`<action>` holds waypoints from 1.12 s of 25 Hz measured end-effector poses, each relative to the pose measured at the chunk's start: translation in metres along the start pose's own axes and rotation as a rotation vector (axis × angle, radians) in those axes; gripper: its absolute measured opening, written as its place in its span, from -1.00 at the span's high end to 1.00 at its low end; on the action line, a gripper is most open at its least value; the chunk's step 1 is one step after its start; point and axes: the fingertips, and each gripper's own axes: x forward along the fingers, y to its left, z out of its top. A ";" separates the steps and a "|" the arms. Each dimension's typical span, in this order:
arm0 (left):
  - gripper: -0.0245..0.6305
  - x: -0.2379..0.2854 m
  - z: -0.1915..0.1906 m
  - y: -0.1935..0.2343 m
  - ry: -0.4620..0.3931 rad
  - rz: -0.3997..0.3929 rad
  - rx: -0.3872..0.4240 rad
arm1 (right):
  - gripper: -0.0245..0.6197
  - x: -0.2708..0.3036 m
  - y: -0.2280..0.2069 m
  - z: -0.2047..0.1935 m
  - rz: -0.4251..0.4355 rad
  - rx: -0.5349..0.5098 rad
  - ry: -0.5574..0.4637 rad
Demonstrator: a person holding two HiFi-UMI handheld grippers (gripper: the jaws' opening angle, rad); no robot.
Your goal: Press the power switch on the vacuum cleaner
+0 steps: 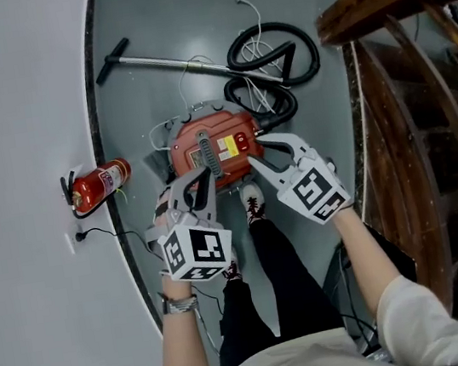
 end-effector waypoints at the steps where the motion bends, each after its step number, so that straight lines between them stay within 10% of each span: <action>1: 0.93 0.001 -0.001 0.000 0.002 0.001 -0.002 | 0.60 0.002 -0.002 -0.002 -0.003 0.003 0.001; 28: 0.93 0.028 -0.030 -0.018 0.035 -0.049 -0.050 | 0.56 0.086 -0.037 -0.105 -0.044 0.077 0.218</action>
